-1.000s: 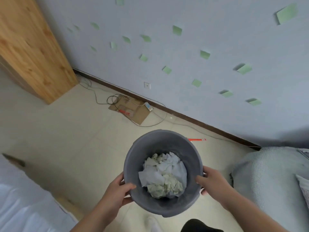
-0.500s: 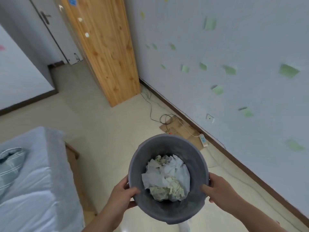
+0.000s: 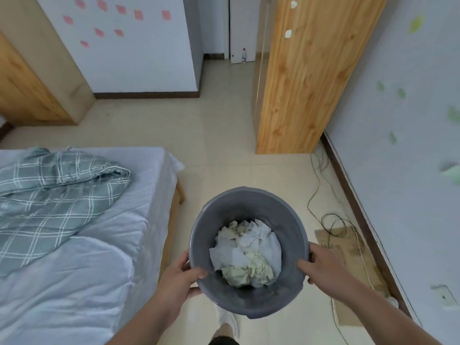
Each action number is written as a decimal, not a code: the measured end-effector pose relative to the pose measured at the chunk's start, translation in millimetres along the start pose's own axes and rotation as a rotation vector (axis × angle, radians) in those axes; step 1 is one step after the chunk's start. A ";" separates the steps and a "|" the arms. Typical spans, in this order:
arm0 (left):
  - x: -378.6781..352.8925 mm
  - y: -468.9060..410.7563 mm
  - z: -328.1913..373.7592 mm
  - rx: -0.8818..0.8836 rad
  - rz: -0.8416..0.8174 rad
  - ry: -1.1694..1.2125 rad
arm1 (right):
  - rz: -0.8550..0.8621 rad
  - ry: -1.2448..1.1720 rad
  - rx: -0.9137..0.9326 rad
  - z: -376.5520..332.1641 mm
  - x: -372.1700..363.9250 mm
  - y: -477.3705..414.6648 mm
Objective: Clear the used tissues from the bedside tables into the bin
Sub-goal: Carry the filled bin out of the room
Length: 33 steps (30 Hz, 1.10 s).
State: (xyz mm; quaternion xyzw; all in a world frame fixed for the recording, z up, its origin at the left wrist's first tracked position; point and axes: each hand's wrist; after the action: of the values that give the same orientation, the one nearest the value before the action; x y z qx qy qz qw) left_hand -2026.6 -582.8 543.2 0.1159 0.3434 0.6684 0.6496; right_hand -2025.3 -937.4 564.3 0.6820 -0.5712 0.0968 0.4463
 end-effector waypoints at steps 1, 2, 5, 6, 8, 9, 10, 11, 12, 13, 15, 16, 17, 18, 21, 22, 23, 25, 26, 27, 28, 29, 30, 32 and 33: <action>4.3 -15.8 12.6 0.013 0.020 0.007 | -0.017 0.006 -0.004 -13.3 1.9 -21.3; 7.6 -31.0 27.5 0.024 0.031 0.014 | -0.037 0.013 -0.004 -28.1 5.9 -41.3; 14.9 -79.9 81.6 0.032 0.034 0.006 | -0.068 0.032 0.012 -74.1 26.0 -98.2; 15.7 -96.7 99.8 0.024 0.039 -0.006 | -0.068 0.041 0.025 -89.1 35.4 -115.8; 10.0 -127.4 137.9 0.021 0.028 -0.019 | -0.059 0.061 0.048 -114.7 54.1 -148.2; 5.6 -142.8 156.5 0.017 0.014 -0.031 | -0.050 0.068 0.055 -123.4 62.3 -164.8; 1.2 -159.4 173.3 0.007 -0.002 -0.044 | -0.039 0.074 0.060 -131.0 70.0 -182.1; -4.0 -175.6 189.5 -0.003 -0.016 -0.046 | -0.029 0.078 0.061 -137.8 77.4 -200.2; -9.3 -193.0 204.6 -0.011 -0.026 -0.045 | -0.023 0.077 0.056 -143.2 84.4 -220.5; -13.6 -212.9 216.5 -0.014 -0.032 -0.050 | -0.023 0.071 0.049 -145.9 90.7 -243.2; -22.4 -254.5 236.8 -0.005 -0.025 -0.066 | -0.040 0.058 0.045 -151.1 101.7 -290.9; -27.0 -274.1 249.2 0.002 -0.011 -0.070 | -0.051 0.051 0.044 -155.7 105.2 -314.4; -31.2 -294.9 265.1 0.013 -0.001 -0.067 | -0.052 0.044 0.051 -162.3 109.3 -341.3; -34.8 -316.7 281.4 0.031 0.004 -0.057 | -0.061 0.035 0.057 -171.6 114.8 -370.0; -42.5 -375.3 325.1 0.011 0.078 -0.080 | -0.102 0.020 0.086 -205.6 139.1 -448.9; -45.2 -390.2 342.5 -0.002 0.078 -0.064 | -0.108 0.022 0.104 -221.3 149.6 -472.4; -47.0 -404.7 361.0 -0.009 0.073 -0.042 | -0.114 0.023 0.126 -237.7 160.6 -496.0; -47.0 -431.8 396.9 -0.044 0.097 -0.014 | -0.120 0.035 0.168 -275.0 182.8 -540.4; -46.2 -444.8 413.2 -0.068 0.119 0.003 | -0.124 0.045 0.190 -295.2 193.5 -560.7; -43.6 -458.8 427.3 -0.086 0.141 0.020 | -0.128 0.051 0.211 -314.9 202.4 -580.1; -38.6 -474.7 439.4 -0.100 0.159 0.037 | -0.130 0.051 0.227 -333.3 208.8 -599.7; -32.7 -491.5 451.4 -0.108 0.173 0.054 | -0.132 0.047 0.242 -351.1 213.2 -619.8; -26.2 -507.7 462.5 -0.112 0.181 0.071 | -0.136 0.042 0.255 -367.9 215.4 -638.8; -11.0 -542.7 484.5 -0.107 0.190 0.104 | -0.153 0.019 0.259 -399.4 214.9 -675.6; -2.4 -561.3 495.4 -0.101 0.193 0.113 | -0.165 -0.004 0.240 -413.5 212.5 -693.5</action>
State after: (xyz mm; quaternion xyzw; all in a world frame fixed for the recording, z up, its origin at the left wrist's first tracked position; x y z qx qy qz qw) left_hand -1285.8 -477.0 567.0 0.0775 0.3328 0.7497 0.5668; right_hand -1199.0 -822.5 596.2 0.7754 -0.4983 0.1262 0.3668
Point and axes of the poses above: each hand's wrist, its own y-axis away from the middle knuckle, its own x-axis out of the back of the hand, z = x × y, and after that the axes turned 12 degrees about y, right-handed
